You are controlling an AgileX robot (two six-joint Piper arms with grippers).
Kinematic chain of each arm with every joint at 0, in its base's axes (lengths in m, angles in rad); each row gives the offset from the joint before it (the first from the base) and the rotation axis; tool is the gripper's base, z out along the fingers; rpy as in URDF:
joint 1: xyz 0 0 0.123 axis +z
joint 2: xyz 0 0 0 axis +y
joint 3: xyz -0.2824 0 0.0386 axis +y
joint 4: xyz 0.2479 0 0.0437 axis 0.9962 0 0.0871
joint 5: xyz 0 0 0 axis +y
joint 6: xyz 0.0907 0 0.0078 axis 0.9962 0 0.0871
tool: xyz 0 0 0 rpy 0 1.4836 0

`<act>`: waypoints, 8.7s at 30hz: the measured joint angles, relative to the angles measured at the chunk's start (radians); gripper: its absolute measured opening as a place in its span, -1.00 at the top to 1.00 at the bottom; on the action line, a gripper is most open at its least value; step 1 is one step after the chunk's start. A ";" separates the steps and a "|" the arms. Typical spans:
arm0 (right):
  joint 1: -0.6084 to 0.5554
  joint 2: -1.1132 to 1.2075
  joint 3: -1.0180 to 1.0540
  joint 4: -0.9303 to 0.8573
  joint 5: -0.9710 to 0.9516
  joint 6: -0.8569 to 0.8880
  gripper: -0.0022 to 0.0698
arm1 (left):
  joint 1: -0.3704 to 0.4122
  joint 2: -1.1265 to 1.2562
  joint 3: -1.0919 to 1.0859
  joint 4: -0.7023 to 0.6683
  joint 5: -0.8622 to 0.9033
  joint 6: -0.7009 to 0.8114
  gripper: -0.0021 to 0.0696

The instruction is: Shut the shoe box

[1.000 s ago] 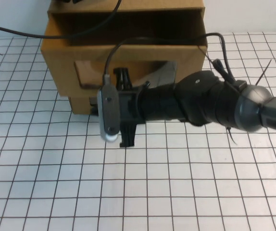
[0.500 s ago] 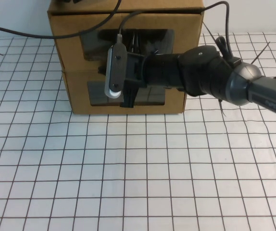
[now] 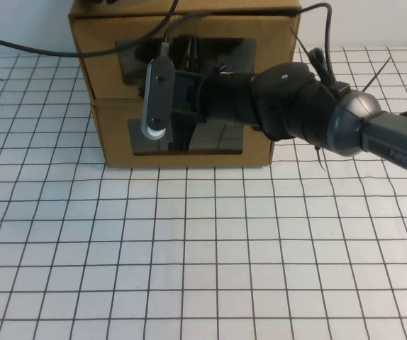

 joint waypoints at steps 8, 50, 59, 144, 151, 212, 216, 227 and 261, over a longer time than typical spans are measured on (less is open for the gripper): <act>0.039 -0.032 0.010 0.000 -0.002 0.037 0.98 | 0.010 -0.005 -0.002 0.004 -0.009 0.001 0.95; 0.018 -0.551 0.403 0.178 -0.008 0.143 0.98 | 0.001 -0.241 0.009 0.121 0.051 0.010 0.95; 0.018 -0.900 0.414 0.316 -0.455 0.370 0.98 | 0.001 -0.579 0.009 0.370 0.107 -0.047 0.95; 0.014 -1.833 1.470 -1.982 0.104 2.817 0.98 | 0.001 -1.961 1.921 0.640 -0.695 -0.330 0.95; 0.014 -2.004 1.550 -2.061 0.056 2.866 0.98 | 0.001 -1.961 1.921 0.657 -0.695 -0.330 0.95; -0.215 -2.069 1.557 -1.995 0.001 2.868 0.98 | 0.001 -2.126 2.231 1.208 -0.749 -0.851 0.95; -0.386 -2.079 1.557 -1.831 -0.007 2.870 0.98 | 0.001 -2.126 2.231 1.208 -0.749 -0.851 0.95; -0.483 -2.122 1.669 -1.591 0.031 2.798 0.98 | 0.001 -2.129 2.231 1.208 -0.749 -0.851 0.95; -0.507 -2.124 1.777 -1.296 0.072 2.409 0.98 | 0.001 -2.129 2.231 1.208 -0.749 -0.851 0.95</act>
